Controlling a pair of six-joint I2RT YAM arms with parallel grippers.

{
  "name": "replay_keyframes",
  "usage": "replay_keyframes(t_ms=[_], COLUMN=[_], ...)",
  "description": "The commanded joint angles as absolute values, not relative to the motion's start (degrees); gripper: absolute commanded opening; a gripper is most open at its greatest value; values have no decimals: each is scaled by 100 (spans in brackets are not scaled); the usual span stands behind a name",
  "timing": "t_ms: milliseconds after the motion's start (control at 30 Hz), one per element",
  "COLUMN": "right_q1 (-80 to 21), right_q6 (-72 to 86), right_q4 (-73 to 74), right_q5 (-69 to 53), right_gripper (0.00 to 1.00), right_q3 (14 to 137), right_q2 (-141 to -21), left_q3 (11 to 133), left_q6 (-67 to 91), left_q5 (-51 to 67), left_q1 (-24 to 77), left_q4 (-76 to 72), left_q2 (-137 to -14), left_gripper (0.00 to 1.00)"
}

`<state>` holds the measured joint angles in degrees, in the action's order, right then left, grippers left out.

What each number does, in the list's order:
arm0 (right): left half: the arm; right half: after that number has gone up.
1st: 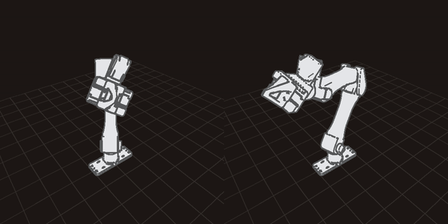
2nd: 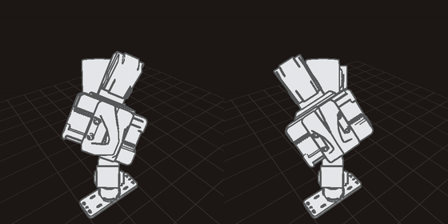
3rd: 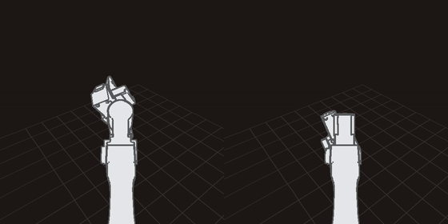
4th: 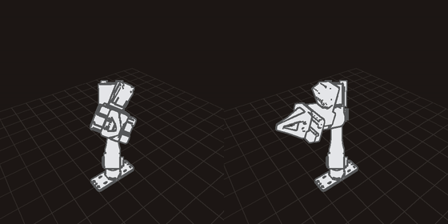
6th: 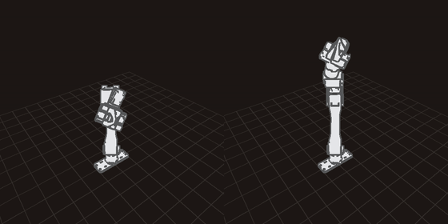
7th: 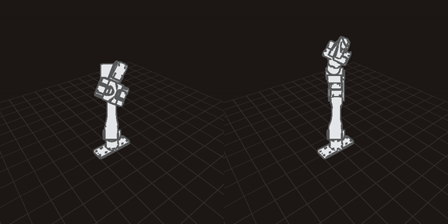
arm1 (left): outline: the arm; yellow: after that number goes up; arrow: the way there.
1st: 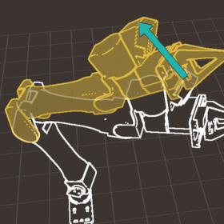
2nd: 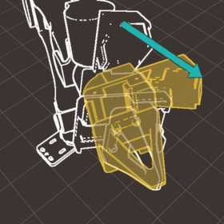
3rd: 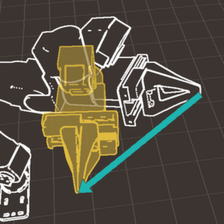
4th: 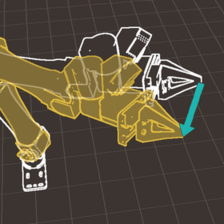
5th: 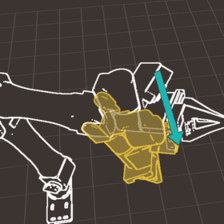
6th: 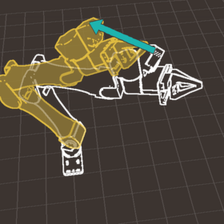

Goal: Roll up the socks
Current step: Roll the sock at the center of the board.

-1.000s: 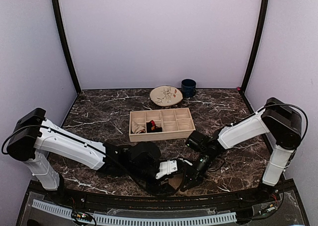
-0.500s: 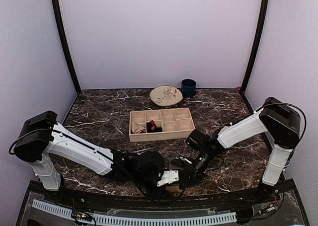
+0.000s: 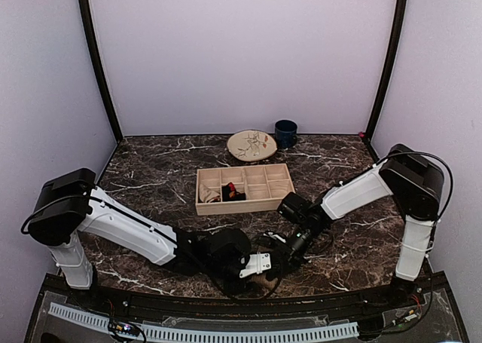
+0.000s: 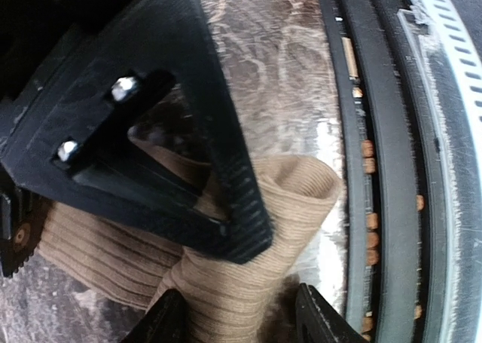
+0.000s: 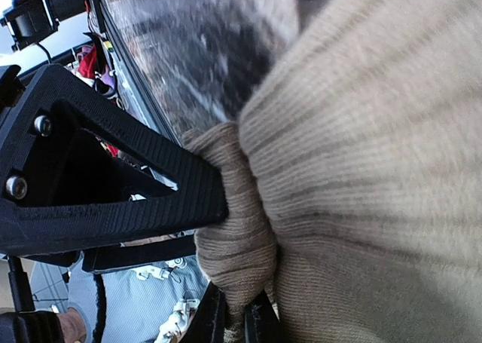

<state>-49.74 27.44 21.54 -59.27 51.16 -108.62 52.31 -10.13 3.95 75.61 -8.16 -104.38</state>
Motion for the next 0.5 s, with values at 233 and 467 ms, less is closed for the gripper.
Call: replay_keyframes(t_ms=[233,467], right_q1=[-4816,-4815], right_q6=[2776,3170], right_q4=[1948,1518], right_q5=[-6036,-6032], right_gripper=[8,13], right_q3=[5320,5121], right_q2=[-10966,-10775], left_q3=[5163,5098], left_q6=[-1229,-1211], left_q5=[878,1362], left_q1=[7131,7125], left_q4=[-912,-932], left_q2=[-10485,-10475], left_gripper=[37,29])
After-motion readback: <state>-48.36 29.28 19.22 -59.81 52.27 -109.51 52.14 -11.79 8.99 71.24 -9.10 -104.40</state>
